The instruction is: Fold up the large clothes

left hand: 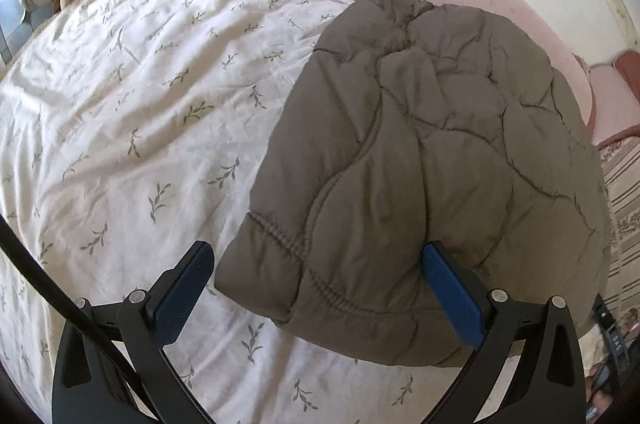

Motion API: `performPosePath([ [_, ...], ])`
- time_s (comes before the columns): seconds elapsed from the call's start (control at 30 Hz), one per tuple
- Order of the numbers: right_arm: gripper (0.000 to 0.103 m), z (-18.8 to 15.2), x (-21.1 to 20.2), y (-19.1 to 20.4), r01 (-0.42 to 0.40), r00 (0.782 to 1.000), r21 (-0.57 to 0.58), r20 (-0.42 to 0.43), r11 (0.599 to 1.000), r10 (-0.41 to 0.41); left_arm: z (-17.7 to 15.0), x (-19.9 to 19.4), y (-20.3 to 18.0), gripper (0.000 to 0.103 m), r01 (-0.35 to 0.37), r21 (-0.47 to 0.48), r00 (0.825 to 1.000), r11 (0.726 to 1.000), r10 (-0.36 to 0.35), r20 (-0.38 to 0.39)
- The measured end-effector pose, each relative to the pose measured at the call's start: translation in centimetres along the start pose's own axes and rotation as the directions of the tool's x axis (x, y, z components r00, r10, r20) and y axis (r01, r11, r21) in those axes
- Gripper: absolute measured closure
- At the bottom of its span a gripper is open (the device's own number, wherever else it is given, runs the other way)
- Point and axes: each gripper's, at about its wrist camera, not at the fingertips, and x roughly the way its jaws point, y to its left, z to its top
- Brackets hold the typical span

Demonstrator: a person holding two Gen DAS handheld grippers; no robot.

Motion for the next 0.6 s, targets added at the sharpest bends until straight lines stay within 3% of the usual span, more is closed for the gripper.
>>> performPosePath([
  [0.27,0.031,0.5,-1.5,-1.2,-0.033,0.999,0.076,0.030,0.997,0.030,-0.8,-0.3,-1.6,0.000,-0.089,0.051,0.993,0.995,0.085,0.082],
  [0.4,0.030,0.8,-2.5,-2.8,0.049,0.996,0.134,0.070,0.990,-0.059,-1.3,-0.8,-2.5,0.000,-0.146,0.083,0.982,0.986,0.134,0.133],
  [0.5,0.030,0.6,-2.1,-4.6,0.055,0.997,0.224,0.042,0.973,-0.066,-1.6,-0.9,-2.7,0.000,-0.172,0.101,0.975,0.980,0.155,0.158],
  [0.6,0.029,0.1,-1.1,-6.3,0.024,1.000,0.314,-0.003,0.949,-0.025,-1.9,-1.0,-2.7,0.000,-0.176,0.095,0.974,0.980,0.159,0.163],
])
